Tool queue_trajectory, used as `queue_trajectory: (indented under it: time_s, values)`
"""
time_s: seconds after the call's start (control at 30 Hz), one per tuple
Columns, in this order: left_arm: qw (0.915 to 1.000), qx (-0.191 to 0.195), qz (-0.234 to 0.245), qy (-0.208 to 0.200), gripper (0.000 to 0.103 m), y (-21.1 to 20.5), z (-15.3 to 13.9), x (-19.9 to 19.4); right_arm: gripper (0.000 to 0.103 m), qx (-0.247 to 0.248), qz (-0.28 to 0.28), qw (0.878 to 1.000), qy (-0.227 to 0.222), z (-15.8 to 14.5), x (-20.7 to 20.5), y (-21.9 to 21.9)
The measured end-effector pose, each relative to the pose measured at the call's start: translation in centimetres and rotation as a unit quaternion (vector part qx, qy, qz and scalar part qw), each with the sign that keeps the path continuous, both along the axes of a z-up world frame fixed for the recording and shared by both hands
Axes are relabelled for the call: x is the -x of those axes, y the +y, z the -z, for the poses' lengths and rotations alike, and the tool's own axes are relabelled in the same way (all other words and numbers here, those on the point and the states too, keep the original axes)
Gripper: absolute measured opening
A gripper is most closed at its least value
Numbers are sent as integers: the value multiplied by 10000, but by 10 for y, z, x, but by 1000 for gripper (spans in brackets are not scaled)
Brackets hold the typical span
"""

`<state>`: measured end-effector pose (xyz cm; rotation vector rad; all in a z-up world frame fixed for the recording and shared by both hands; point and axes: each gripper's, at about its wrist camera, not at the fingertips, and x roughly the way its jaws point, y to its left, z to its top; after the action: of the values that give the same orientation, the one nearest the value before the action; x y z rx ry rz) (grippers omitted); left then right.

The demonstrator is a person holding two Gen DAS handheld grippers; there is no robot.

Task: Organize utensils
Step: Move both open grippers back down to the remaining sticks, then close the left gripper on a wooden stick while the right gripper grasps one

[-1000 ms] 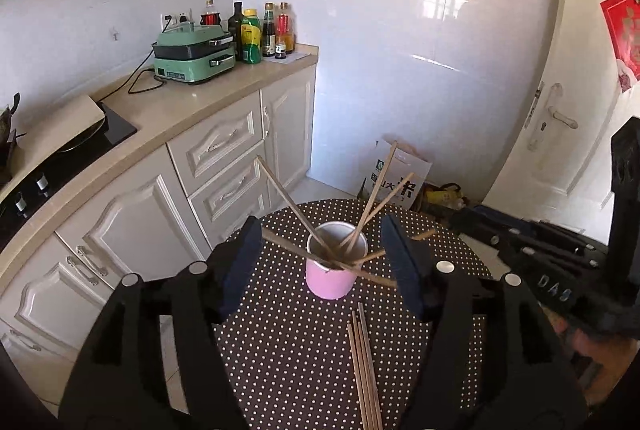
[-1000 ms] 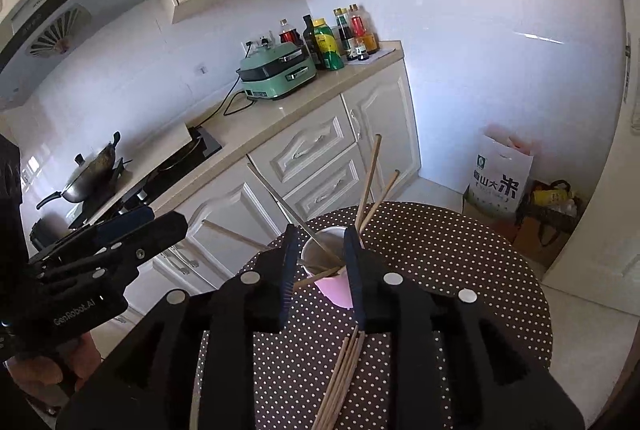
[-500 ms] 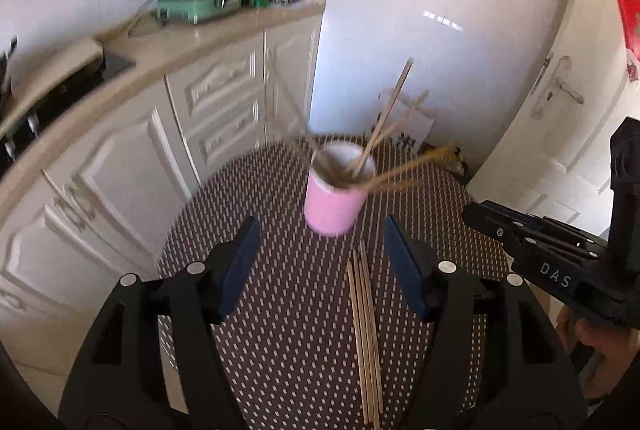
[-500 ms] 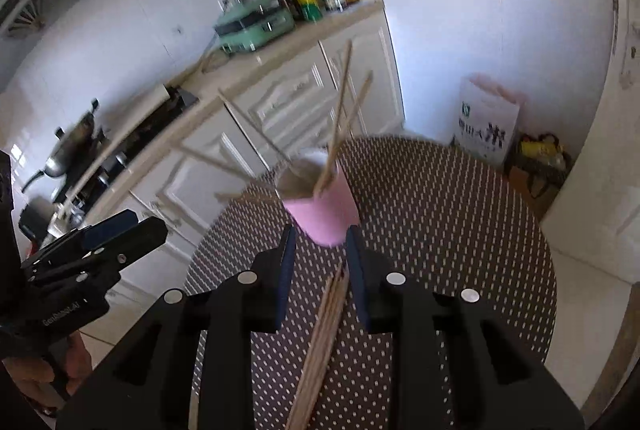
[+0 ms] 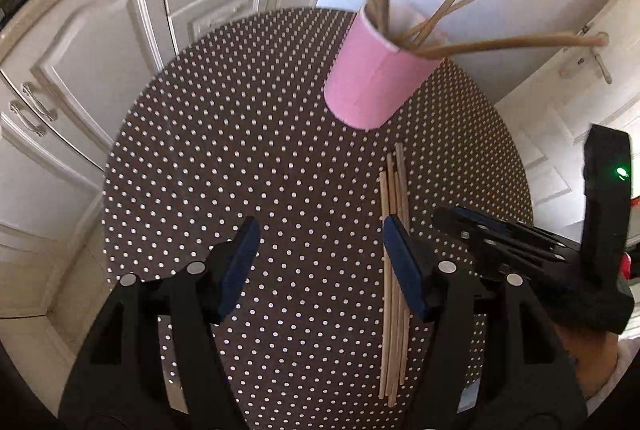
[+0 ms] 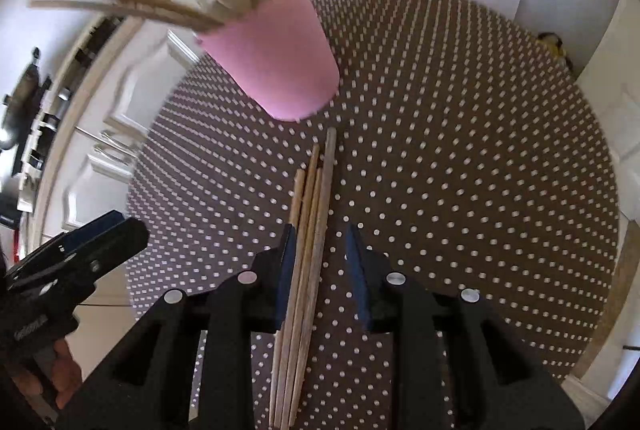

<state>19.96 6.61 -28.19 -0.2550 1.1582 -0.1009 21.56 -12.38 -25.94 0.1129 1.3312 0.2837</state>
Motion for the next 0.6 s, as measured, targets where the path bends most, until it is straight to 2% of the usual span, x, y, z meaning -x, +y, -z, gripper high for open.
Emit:
queue_trajectory:
  time_s: [0.23,0.47,0.6]
  values:
    - [9996,71,114,259,63,1,20,-13,15,381,82,9989,256,27,-16,14]
    - [9986,126,235,457,63,-6,35,-25,15,501,-25,9982,334,31,-38,31]
    - [9980,158,271,552,63,-10,43,-35,5,668,-27,9971,364,36,-48,42]
